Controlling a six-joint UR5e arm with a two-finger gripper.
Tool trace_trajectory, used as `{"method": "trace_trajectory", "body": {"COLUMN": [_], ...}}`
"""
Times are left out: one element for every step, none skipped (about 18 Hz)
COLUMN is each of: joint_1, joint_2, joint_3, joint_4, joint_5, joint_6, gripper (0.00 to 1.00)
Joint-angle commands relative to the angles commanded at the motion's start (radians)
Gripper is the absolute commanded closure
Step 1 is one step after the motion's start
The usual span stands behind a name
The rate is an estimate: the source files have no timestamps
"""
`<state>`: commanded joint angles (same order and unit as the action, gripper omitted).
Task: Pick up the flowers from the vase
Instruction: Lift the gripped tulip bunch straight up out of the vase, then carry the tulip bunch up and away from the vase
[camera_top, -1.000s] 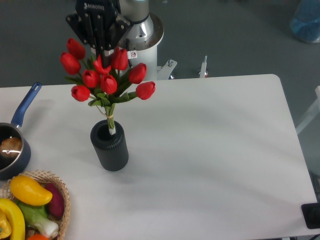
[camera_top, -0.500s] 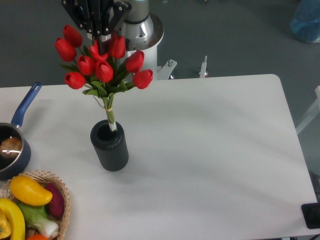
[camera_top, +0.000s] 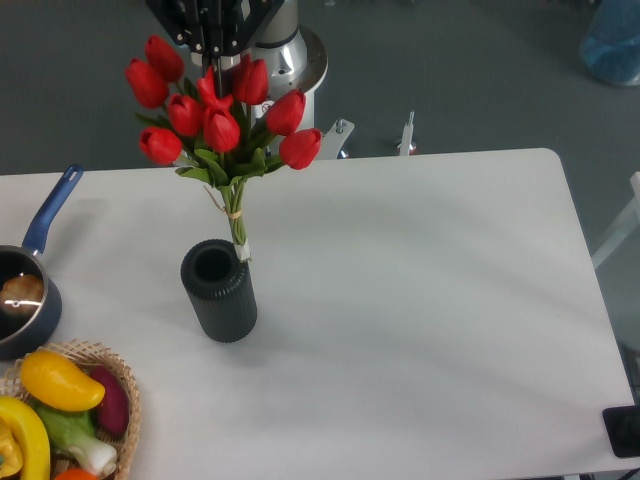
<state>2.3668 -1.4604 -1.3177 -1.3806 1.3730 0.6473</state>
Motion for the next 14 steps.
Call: {"method": "trace_trajectory", "body": {"joint_1": [0.008,0.017,0.022,0.023,0.025,0.031,0.038,0.046,0.055,0.069,0.081,0.095,0.118,0.141], "joint_2": [0.0,0.0,0.002,0.006,0.006,0.006,0.006,0.006,0.005,0.005,0.002,-0.005,-0.011,-0.012], "joint_3": [0.0,0.0,0.0,0.0,0.0,0.0,0.0,0.0,-0.003,-0.008,-0.012,-0.014,-0.021,-0.028], "joint_4": [0.0,0.0,0.0,0.0,0.0,0.0,0.0,0.0,0.0,0.0,0.0,0.0,0.0,0.0], "joint_5": [-0.008,-0.012,-0.014,-0.014,-0.014,-0.014,-0.017,-0.02,-0.022,-0.022,-0.022,-0.022,-0.02,-0.02], "joint_6": [0.0,0.002,0.002,0.002,0.002,0.003,0.003,0.005,0.008,0.009,0.009,0.011,0.023,0.038], "gripper": [0.99,0.99,1.0,1.0,1.0,1.0,1.0,1.0,1.0,1.0,1.0,1.0,1.0,1.0]}}
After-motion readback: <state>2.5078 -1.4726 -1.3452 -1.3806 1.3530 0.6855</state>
